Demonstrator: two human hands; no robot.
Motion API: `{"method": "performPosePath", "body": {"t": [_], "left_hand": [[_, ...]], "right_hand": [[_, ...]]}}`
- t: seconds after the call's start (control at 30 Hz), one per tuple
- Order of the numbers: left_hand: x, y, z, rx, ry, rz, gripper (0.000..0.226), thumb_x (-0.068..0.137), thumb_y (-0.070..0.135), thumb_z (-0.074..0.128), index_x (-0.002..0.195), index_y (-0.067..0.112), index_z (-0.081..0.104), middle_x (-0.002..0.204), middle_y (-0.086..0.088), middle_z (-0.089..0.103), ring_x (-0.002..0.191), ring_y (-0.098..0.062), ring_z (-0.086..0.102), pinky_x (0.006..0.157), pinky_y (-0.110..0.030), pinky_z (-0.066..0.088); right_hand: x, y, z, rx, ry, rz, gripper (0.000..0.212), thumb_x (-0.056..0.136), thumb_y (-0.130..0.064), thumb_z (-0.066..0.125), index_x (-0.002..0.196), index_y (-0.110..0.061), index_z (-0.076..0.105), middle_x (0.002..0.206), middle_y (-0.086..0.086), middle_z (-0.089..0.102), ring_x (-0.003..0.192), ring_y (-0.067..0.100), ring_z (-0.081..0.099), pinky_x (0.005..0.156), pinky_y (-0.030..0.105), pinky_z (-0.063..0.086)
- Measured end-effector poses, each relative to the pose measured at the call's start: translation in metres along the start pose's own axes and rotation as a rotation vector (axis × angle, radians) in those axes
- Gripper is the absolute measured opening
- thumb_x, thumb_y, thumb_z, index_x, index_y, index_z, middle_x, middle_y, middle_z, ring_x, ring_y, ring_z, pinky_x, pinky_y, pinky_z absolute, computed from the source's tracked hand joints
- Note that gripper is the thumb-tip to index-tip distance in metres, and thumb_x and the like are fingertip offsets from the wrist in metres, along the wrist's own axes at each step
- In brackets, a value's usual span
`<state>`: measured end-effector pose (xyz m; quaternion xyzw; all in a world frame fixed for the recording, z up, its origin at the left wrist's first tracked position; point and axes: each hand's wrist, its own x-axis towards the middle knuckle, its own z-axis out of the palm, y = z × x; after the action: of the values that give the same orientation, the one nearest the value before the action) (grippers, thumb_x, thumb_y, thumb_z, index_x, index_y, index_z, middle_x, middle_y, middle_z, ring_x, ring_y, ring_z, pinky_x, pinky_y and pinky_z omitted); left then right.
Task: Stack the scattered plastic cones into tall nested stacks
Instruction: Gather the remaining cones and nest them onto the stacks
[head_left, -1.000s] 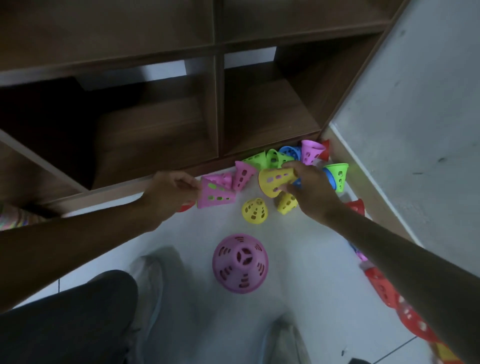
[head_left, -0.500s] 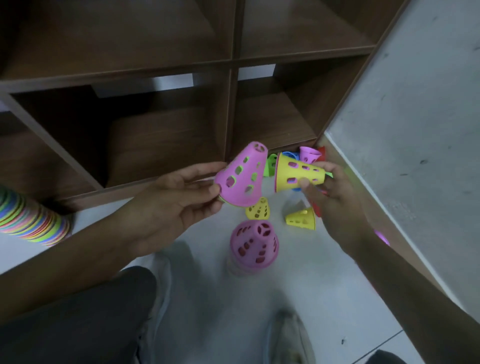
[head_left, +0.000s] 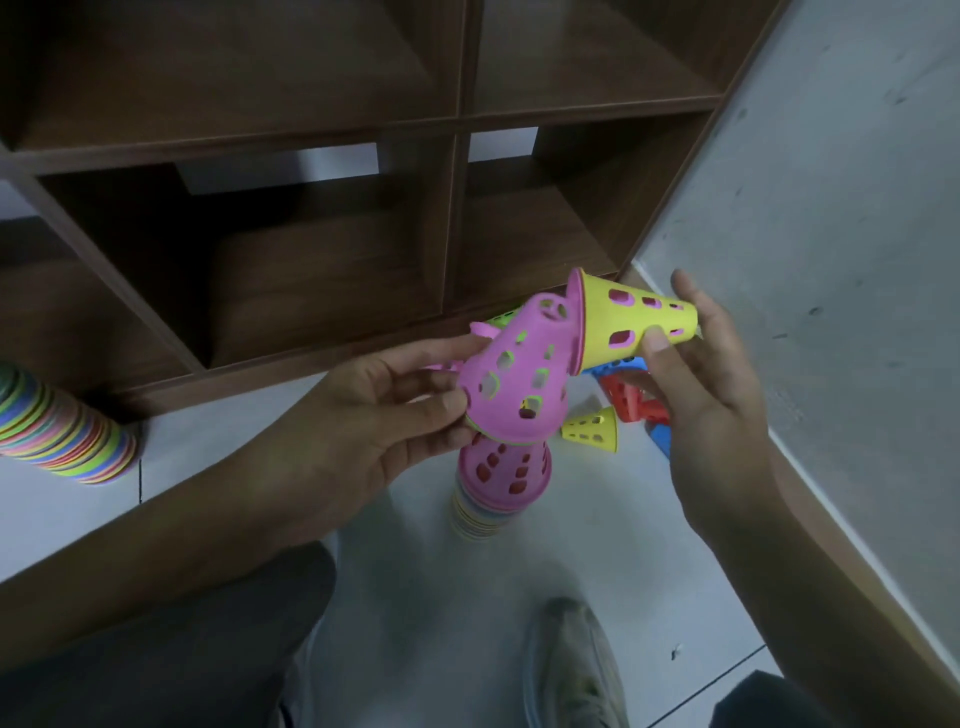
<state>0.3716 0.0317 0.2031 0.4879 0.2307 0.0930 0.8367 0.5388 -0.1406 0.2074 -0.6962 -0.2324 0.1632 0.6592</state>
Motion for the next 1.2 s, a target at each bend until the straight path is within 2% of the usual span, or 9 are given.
{"method": "performPosePath", "body": {"t": [0.1, 0.2, 0.33, 0.47, 0.67, 0.8, 0.93, 1.07, 1.2], "left_hand": [[-0.001, -0.007, 0.001, 0.016, 0.027, -0.003, 0.041, 0.077, 0.003, 0.065, 0.114, 0.017, 0.075, 0.107, -0.019, 0.065, 0.089, -0.023, 0.067, 0.076, -0.024, 0.057], [-0.002, -0.010, 0.001, 0.070, 0.031, 0.004, 0.042, 0.076, 0.004, 0.067, 0.116, 0.016, 0.073, 0.113, -0.026, 0.063, 0.090, -0.027, 0.069, 0.078, -0.026, 0.058], [-0.003, -0.013, 0.001, 0.275, 0.024, 0.011, 0.043, 0.080, 0.005, 0.070, 0.120, 0.020, 0.071, 0.108, -0.016, 0.067, 0.091, -0.030, 0.072, 0.081, -0.029, 0.059], [-0.002, -0.015, 0.003, 0.431, 0.085, 0.056, 0.040, 0.084, -0.002, 0.070, 0.118, 0.019, 0.071, 0.102, -0.012, 0.071, 0.079, -0.023, 0.074, 0.070, -0.020, 0.056], [0.002, -0.023, -0.005, 0.681, 0.107, 0.074, 0.029, 0.083, 0.015, 0.075, 0.108, 0.030, 0.073, 0.097, 0.009, 0.074, 0.083, -0.016, 0.073, 0.074, -0.024, 0.058], [0.006, -0.029, -0.013, 0.704, 0.140, 0.099, 0.016, 0.084, 0.020, 0.075, 0.099, 0.026, 0.074, 0.095, 0.008, 0.075, 0.081, -0.017, 0.072, 0.080, -0.037, 0.059], [0.011, -0.038, -0.027, 0.720, 0.188, 0.114, 0.012, 0.087, 0.022, 0.073, 0.098, 0.026, 0.075, 0.091, 0.007, 0.075, 0.083, -0.020, 0.072, 0.085, -0.046, 0.058], [0.015, -0.045, -0.038, 0.787, 0.225, 0.124, 0.011, 0.089, 0.024, 0.070, 0.098, 0.028, 0.074, 0.090, 0.010, 0.073, 0.082, -0.015, 0.072, 0.084, -0.039, 0.059], [0.020, -0.048, -0.046, 0.866, 0.244, 0.121, 0.009, 0.087, 0.030, 0.071, 0.095, 0.034, 0.074, 0.090, 0.018, 0.072, 0.082, -0.009, 0.070, 0.074, -0.027, 0.054]], "right_hand": [[-0.006, -0.005, 0.001, -0.010, -0.026, -0.032, 0.057, 0.086, -0.039, 0.061, 0.140, -0.043, 0.045, 0.113, 0.012, 0.066, 0.110, 0.036, 0.063, 0.098, 0.058, 0.050], [-0.011, -0.007, 0.000, 0.030, 0.004, -0.056, 0.048, 0.086, -0.036, 0.063, 0.131, -0.039, 0.047, 0.105, 0.020, 0.065, 0.105, 0.045, 0.061, 0.093, 0.063, 0.049], [-0.016, -0.015, -0.002, 0.102, 0.060, -0.072, 0.040, 0.087, -0.029, 0.059, 0.124, -0.021, 0.046, 0.100, 0.014, 0.069, 0.088, 0.026, 0.069, 0.081, 0.048, 0.057], [-0.018, -0.020, -0.003, 0.085, 0.009, -0.157, 0.033, 0.093, -0.022, 0.058, 0.123, -0.018, 0.046, 0.097, 0.001, 0.069, 0.087, 0.020, 0.066, 0.072, 0.036, 0.055], [-0.025, -0.009, 0.001, -0.157, -0.131, -0.255, 0.038, 0.094, -0.026, 0.058, 0.130, -0.029, 0.048, 0.110, 0.004, 0.066, 0.103, 0.020, 0.065, 0.084, 0.044, 0.054], [-0.028, 0.004, 0.006, -0.464, -0.189, -0.326, 0.044, 0.096, -0.045, 0.053, 0.138, -0.034, 0.044, 0.130, -0.015, 0.056, 0.117, 0.008, 0.057, 0.086, 0.018, 0.051], [-0.030, 0.015, 0.015, -0.534, -0.219, -0.395, 0.047, 0.096, -0.047, 0.047, 0.141, -0.035, 0.040, 0.132, -0.025, 0.051, 0.122, -0.002, 0.051, 0.094, 0.010, 0.043], [-0.029, 0.025, 0.022, -0.555, -0.232, -0.462, 0.047, 0.096, -0.042, 0.050, 0.141, -0.033, 0.041, 0.131, -0.029, 0.048, 0.121, -0.004, 0.050, 0.094, 0.009, 0.041], [-0.027, 0.038, 0.022, -0.564, -0.297, -0.507, 0.047, 0.096, -0.042, 0.052, 0.140, -0.030, 0.043, 0.131, -0.011, 0.057, 0.122, 0.004, 0.053, 0.096, 0.020, 0.045]]}}
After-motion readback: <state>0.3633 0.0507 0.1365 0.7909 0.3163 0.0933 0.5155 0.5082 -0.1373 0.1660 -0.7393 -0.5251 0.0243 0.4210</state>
